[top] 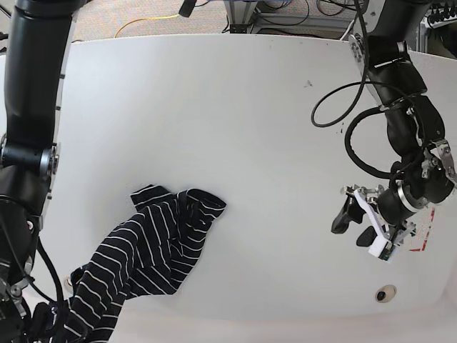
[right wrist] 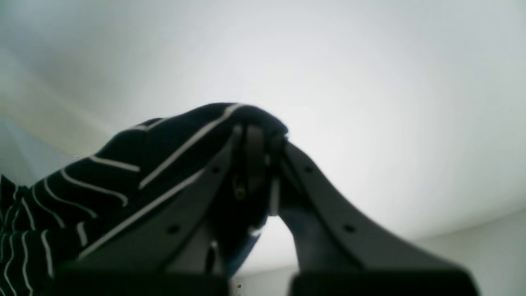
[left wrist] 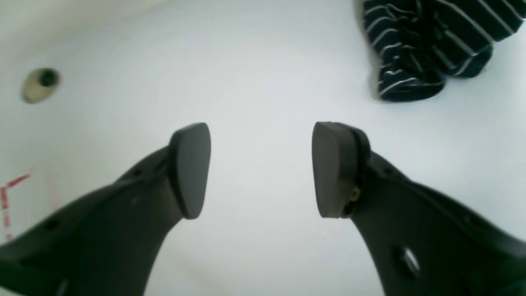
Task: Fold the T-shirt properly
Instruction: 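Move the left gripper to the bunched shirt and grasp its edge, then hold the shirt edge with the left gripper while the right holds the other end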
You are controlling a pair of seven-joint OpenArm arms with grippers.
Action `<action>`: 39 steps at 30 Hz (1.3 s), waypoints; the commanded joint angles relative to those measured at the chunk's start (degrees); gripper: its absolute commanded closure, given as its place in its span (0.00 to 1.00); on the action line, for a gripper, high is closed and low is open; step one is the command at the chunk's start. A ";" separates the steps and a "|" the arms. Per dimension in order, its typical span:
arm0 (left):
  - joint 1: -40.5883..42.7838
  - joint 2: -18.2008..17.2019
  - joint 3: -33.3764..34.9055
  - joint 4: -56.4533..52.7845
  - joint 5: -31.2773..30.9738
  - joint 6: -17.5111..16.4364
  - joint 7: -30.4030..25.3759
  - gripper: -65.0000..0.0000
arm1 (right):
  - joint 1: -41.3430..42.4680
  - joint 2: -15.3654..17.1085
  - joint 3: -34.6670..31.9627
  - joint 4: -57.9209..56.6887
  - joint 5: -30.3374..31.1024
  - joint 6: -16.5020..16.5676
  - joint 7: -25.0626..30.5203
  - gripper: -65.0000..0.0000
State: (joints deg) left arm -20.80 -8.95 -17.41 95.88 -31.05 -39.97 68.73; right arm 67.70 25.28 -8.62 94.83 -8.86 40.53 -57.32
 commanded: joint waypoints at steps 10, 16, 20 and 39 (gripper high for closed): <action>1.24 10.66 9.80 -16.10 7.62 -0.03 -13.83 0.45 | -1.90 -0.79 6.03 0.51 -0.15 -0.53 0.92 1.00; -0.43 14.88 13.67 -28.75 10.70 -0.03 -25.61 0.45 | -3.48 -0.62 7.26 0.69 -0.15 -0.53 0.92 1.00; -3.25 16.82 13.85 -37.99 12.19 0.27 -33.26 0.45 | -4.45 -0.53 7.70 0.69 -0.32 -0.53 0.92 1.00; -15.12 17.95 28.18 -68.75 12.28 12.58 -57.78 0.44 | -5.06 -0.44 7.79 3.24 -0.50 -0.53 0.57 1.00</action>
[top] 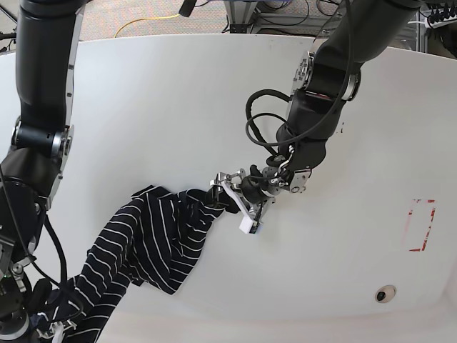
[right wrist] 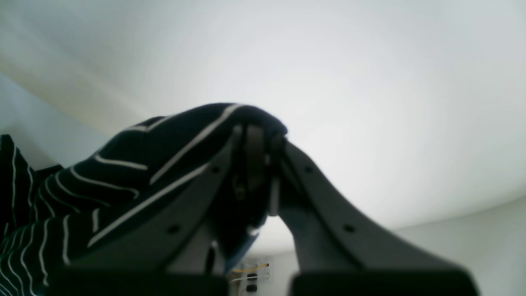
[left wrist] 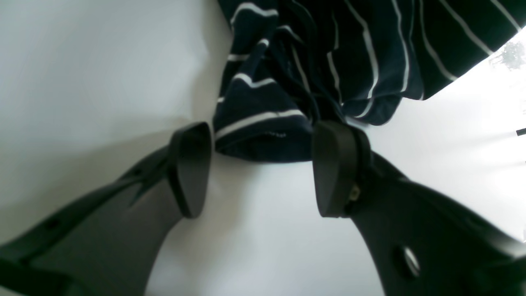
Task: Fold the T-shirt properly
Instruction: 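Hold the shirt edge with the left gripper while the right holds the other end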
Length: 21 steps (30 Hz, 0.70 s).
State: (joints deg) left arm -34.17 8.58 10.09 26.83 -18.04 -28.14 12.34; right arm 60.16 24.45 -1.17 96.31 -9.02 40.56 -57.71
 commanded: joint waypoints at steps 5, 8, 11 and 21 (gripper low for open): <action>-1.65 0.42 4.73 -0.15 -0.73 2.51 -4.12 0.44 | 2.48 0.39 0.33 4.65 -0.26 -0.56 -2.02 1.00; -1.56 0.42 6.84 -0.15 -0.73 2.78 -6.14 0.44 | 2.39 0.39 0.33 5.09 -0.26 -0.56 -2.20 1.00; -1.39 0.42 7.98 -0.15 -0.73 4.80 -8.16 0.44 | 2.39 0.39 0.33 5.18 -0.35 -0.56 -2.29 1.00; -1.39 0.42 14.75 -0.24 -0.81 10.43 -10.98 0.64 | -0.25 0.39 0.33 7.82 -0.43 -0.56 -3.34 1.00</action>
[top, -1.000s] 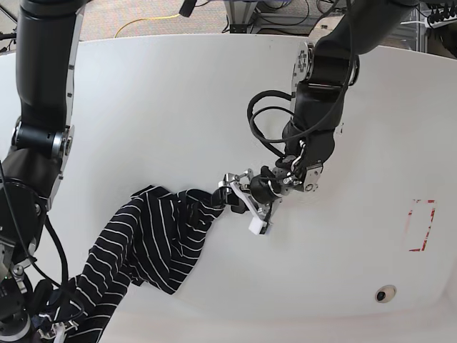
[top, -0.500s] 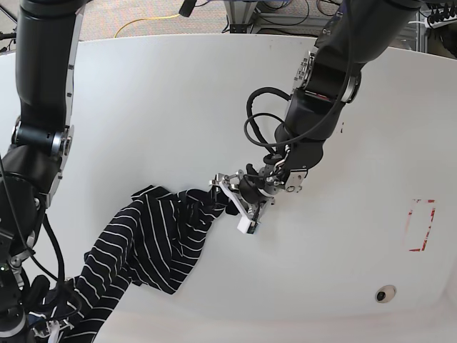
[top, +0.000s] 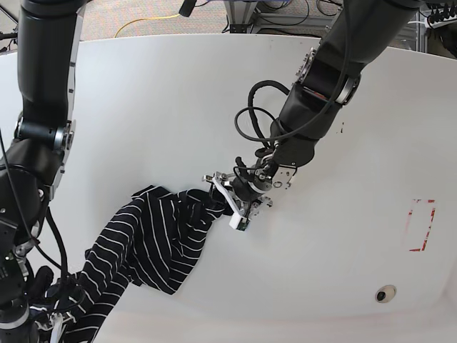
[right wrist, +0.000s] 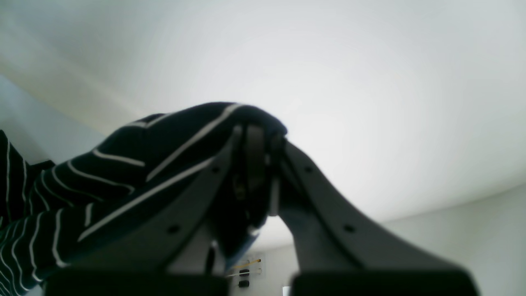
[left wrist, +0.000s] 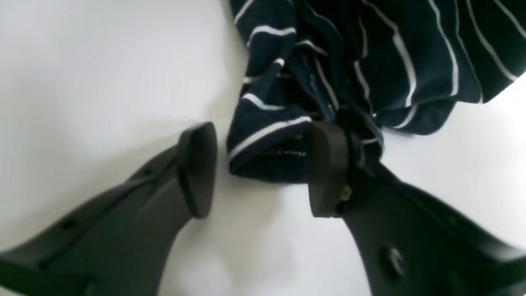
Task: Fold the T-shirt properly
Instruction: 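Hold the shirt edge with the left gripper while the right holds the other end, then pull the left gripper away from the right, spreading the shirt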
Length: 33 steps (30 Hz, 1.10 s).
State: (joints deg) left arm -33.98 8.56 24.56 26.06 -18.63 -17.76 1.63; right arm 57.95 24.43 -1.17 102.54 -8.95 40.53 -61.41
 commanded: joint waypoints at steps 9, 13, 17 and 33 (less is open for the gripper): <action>-1.58 0.44 0.28 0.62 -0.40 0.04 -0.18 0.98 | 1.43 0.41 0.33 3.35 -0.50 -0.53 -1.67 1.00; -1.58 0.44 0.19 1.06 -4.00 -0.04 -0.18 1.00 | 1.43 0.41 0.33 3.26 -0.50 -0.53 -1.67 1.00; -1.67 0.44 0.10 1.14 -9.10 -0.13 -0.18 1.00 | 1.43 0.41 0.33 3.17 -0.50 -0.53 -1.67 1.00; 18.37 -25.30 -4.64 49.41 -18.07 -1.10 15.29 1.00 | 1.26 2.70 0.33 3.52 -0.59 -0.53 -1.76 1.00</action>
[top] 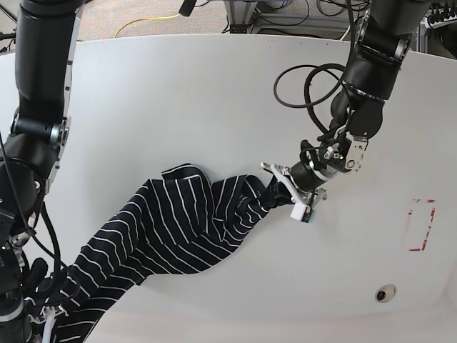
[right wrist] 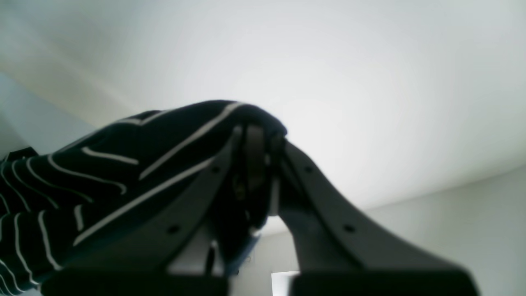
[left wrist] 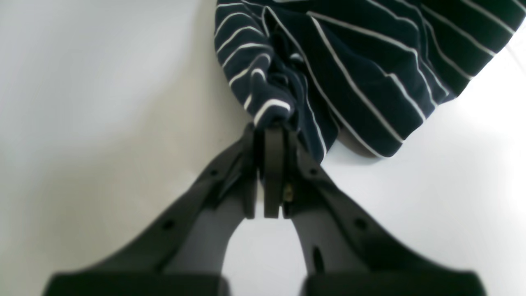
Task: Fold the T-shirt properly
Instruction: 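Pull the left gripper away from the right, spreading the shirt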
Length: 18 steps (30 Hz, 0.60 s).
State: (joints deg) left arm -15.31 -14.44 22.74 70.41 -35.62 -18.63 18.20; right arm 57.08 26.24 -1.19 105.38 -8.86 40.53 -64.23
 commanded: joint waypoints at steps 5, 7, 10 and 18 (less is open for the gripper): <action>5.42 -8.82 -14.35 12.01 -1.09 -0.58 2.07 1.00 | 1.69 0.97 1.50 0.51 -0.59 -0.53 1.06 1.00; 7.27 -11.10 -18.83 14.12 -1.09 -0.84 2.68 1.00 | 0.72 1.06 1.76 0.68 -0.59 -0.53 1.06 1.00; 9.38 -14.00 -25.34 15.43 -1.09 -3.56 3.74 1.00 | -0.42 1.23 1.76 0.51 -0.59 -0.53 1.15 1.00; 9.64 -16.64 -38.96 15.26 -0.74 -7.87 8.66 1.00 | -7.37 0.62 5.54 2.88 -0.59 -0.53 1.15 1.00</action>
State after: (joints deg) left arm -4.58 -29.78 -13.80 84.60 -35.64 -26.02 27.81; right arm 48.51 26.33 1.93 106.74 -8.56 40.56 -63.75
